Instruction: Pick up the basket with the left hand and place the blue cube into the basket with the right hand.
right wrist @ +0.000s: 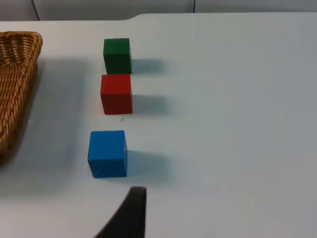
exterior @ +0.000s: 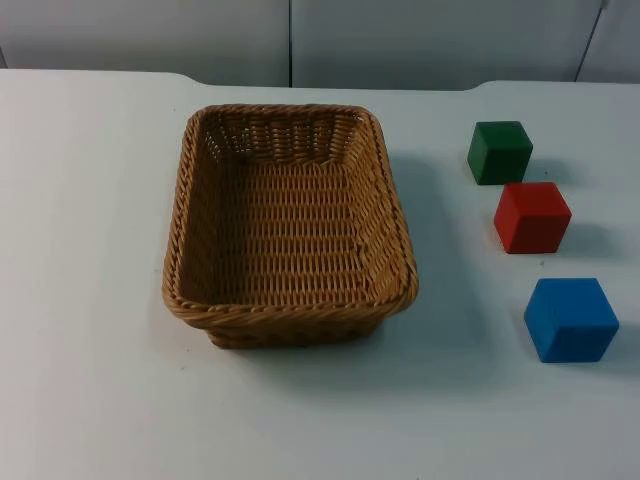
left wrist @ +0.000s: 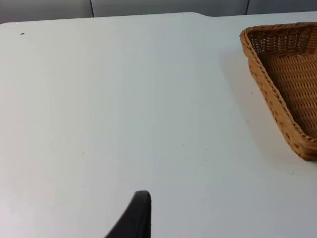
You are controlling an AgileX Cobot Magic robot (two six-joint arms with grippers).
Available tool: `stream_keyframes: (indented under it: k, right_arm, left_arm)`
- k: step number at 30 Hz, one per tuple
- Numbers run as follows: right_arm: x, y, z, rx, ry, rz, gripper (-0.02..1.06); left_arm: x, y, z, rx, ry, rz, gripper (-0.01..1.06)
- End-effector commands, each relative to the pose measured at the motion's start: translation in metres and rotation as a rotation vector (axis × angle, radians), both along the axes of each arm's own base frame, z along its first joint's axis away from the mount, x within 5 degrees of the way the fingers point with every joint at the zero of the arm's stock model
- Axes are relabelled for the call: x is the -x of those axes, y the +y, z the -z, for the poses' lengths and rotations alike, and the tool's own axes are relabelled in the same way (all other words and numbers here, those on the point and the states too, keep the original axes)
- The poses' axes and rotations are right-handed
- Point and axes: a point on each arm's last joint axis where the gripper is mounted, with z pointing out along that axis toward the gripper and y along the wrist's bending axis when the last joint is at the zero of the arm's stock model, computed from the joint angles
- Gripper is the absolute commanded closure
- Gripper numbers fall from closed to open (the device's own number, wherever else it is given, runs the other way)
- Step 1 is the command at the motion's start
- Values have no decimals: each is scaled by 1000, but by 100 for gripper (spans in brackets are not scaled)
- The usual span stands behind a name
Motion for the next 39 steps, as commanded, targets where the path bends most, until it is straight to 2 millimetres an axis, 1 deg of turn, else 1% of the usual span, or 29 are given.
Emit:
stream_keyframes:
  k: [1,5,6,8,11,12,14,15,18,20,21,24,25,26,27,29,30,32,34,35,36,39]
  right_arm:
    - [-1,0,1,4,-5,12,0]
    - [-1,0,1,4,-5,12,0]
    - [-1,0,1,4,-5,12,0]
    - [-1,0,1,4,-5,12,0]
    - [-1,0,1,4,-5,12,0]
    - [-1,0,1,4,-5,12,0]
    - [-1,0,1,4,-5,12,0]
    - [-1,0,1,4,-5,12,0]
    - [-1,0,1,4,-5,12,0]
    - [-1,0,1,4,-5,12,0]
    - [-1,0,1,4,-5,12,0]
    - [-1,0,1,4,-5,12,0]
    - [-1,0,1,4,-5,12,0]
    - [-1,0,1,4,-5,12,0]
    - [-1,0,1,4,-5,12,0]
    - [-1,0,1,4,-5,12,0]
    - [-1,0,1,4,-5,12,0]
    - [-1,0,1,4,-5,12,0]
    - [-1,0,1,4,-5,12,0]
    - [-1,0,1,4,-5,12,0]
    - [-1,0,1,4,-5,12,0]
    - [-1,0,1,4,-5,12,0]
  left_arm:
    - [1,-1,-3,13,-26,12,9]
    - [6,-1,-22,20,-132,12,10]
    - [6,-1,-22,20,-132,12,10]
    - [6,-1,-35,22,-181,10,10]
    - [1,-1,-46,25,-210,8,10]
    - [-5,-1,-53,26,-219,6,10]
    - [-15,-1,-60,30,-221,4,10]
    - [-15,-1,-60,30,-221,4,10]
    - [-33,-2,-73,43,-200,6,10]
    - [-49,-2,-80,51,-181,6,10]
    - [-49,-2,-80,51,-181,6,10]
    - [-73,-5,-90,53,-153,24,10]
    - [-73,-5,-90,53,-153,24,10]
    - [-86,-7,-94,64,-128,44,10]
    - [-95,-8,-98,69,-121,59,10]
    - [-110,-12,-105,87,-96,91,10]
    - [-110,-12,-105,87,-96,91,10]
    - [-127,-17,-111,108,-70,133,10]
    - [-145,-21,-113,135,-42,172,10]
    - [-145,-21,-113,135,-42,172,10]
    - [-153,-23,-115,144,-35,195,10]
    - [-187,-30,-108,195,32,249,10]
